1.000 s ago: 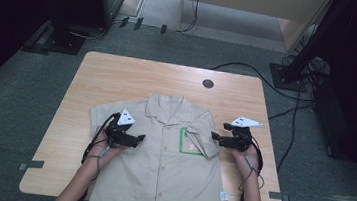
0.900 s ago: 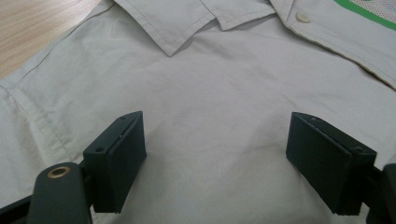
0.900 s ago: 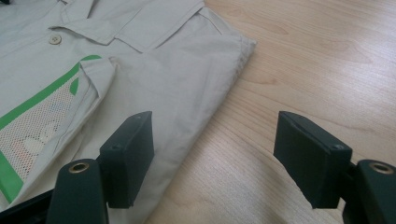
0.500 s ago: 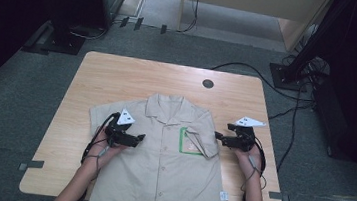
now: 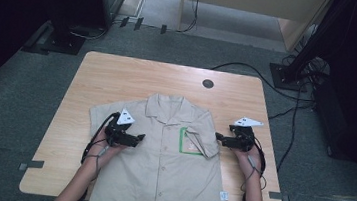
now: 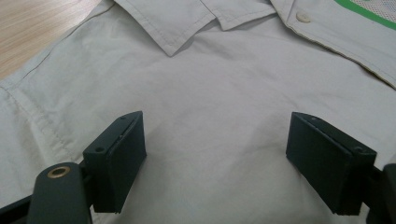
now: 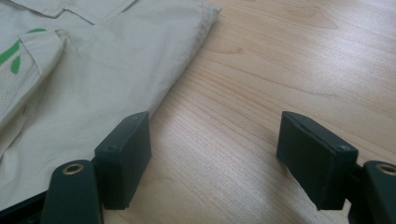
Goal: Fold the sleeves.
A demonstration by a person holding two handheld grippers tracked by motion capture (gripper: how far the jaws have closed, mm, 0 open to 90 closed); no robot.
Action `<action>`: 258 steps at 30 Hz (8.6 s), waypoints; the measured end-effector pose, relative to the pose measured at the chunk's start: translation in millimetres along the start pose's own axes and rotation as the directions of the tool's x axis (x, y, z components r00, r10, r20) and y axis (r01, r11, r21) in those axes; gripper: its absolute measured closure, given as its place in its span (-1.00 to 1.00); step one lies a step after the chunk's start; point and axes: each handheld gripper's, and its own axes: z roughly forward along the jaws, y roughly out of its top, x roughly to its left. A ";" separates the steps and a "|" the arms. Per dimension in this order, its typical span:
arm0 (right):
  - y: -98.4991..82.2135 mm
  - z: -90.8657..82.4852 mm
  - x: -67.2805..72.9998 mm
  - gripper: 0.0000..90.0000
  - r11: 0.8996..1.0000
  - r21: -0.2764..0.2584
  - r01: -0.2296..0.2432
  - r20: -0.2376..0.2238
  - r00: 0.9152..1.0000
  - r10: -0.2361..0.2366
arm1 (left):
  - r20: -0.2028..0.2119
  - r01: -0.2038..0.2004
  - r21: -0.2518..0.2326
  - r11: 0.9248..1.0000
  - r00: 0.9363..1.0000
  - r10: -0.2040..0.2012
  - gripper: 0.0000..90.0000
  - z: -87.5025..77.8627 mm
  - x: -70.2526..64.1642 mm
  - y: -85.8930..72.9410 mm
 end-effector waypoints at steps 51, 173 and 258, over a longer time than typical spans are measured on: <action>-0.3 3.6 3.5 -0.58 1.000 -0.003 0.003 0.037 0.999 -0.003 | -0.012 0.004 0.003 1.000 1.000 -0.004 -0.56 -15.3 23.8 6.8; -1.2 2.8 7.1 -0.59 1.000 -0.003 -0.023 0.066 0.998 0.024 | -0.063 0.041 -0.028 0.999 0.997 -0.043 -0.56 -25.9 96.4 -5.1; -1.3 2.7 7.4 -0.60 1.000 -0.002 -0.024 0.066 0.998 0.024 | -0.132 0.136 -0.012 0.991 0.982 -0.136 0.32 -56.5 132.1 -42.6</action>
